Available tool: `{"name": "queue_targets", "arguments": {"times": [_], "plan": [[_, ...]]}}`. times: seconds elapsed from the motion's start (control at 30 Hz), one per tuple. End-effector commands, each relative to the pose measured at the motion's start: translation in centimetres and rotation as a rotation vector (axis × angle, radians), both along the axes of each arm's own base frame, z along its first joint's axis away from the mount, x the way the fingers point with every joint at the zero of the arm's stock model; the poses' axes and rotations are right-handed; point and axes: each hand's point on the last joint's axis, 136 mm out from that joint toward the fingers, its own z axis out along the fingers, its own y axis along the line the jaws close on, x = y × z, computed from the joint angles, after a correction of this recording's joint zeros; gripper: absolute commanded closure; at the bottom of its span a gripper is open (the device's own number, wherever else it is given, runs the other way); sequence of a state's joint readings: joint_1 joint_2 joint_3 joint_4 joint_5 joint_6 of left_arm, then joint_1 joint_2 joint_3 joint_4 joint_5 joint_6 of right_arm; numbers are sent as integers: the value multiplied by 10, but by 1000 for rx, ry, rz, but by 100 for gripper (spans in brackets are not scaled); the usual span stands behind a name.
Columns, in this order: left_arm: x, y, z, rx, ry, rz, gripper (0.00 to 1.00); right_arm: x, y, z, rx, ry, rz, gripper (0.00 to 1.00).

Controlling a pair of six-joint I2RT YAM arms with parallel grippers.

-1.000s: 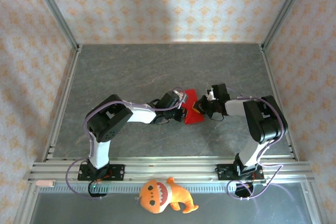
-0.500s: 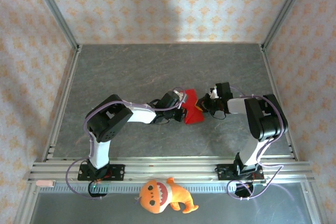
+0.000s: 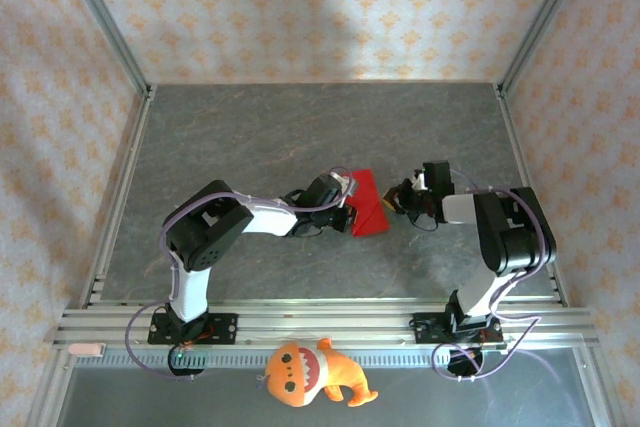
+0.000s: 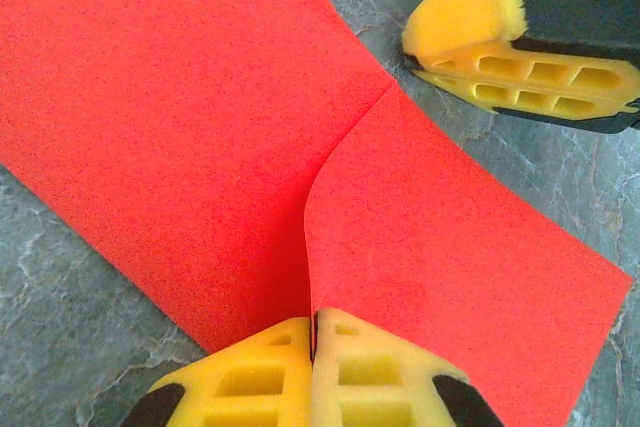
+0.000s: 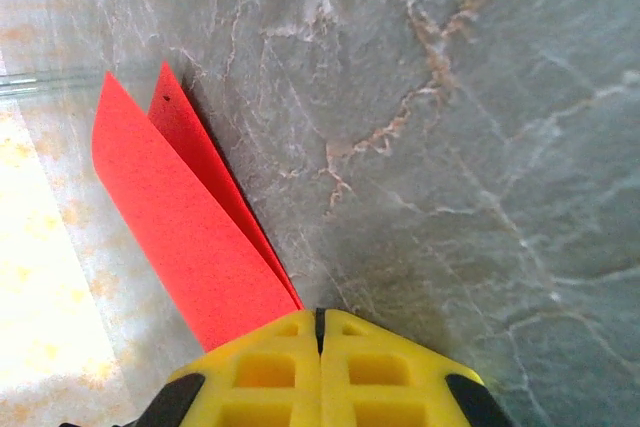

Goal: Fold a paper plane with a square sheet of paper (pick it up from the middle)

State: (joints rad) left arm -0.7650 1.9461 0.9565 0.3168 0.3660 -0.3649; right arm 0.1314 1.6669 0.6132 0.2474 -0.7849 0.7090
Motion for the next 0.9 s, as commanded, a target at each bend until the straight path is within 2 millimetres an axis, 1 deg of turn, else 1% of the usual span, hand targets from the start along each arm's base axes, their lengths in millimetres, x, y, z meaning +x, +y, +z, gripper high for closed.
{"name": "queue_targets", "arguments": {"times": [0.0,0.07,0.13,0.2,0.27,0.37,0.6,0.67,0.73,0.8,0.87], "plan": [[-24,32,-49,153,116,15,97,8,0,25,26,-85,-17,100],[-24,32,-49,154,115,16,97,7,7,36,57,-107,7,100],[-25,32,-48,151,115,15,97,2,20,41,76,-111,55,100],[-24,31,-47,146,113,17,97,-5,33,39,65,-95,102,99],[-23,30,-46,142,114,18,97,-12,43,32,32,-61,136,99],[-22,28,-46,139,113,16,97,-21,50,21,6,-25,155,98],[-22,27,-45,136,116,12,97,-39,52,-5,-31,44,180,99],[-22,27,-45,135,117,11,97,-47,46,-19,-65,76,180,99],[-22,27,-43,135,114,11,96,-57,36,-36,-128,117,173,100],[-22,27,-41,130,114,13,96,-64,29,-46,-166,143,176,100],[-21,26,-39,127,110,16,95,-68,24,-51,-197,159,173,100]]}}
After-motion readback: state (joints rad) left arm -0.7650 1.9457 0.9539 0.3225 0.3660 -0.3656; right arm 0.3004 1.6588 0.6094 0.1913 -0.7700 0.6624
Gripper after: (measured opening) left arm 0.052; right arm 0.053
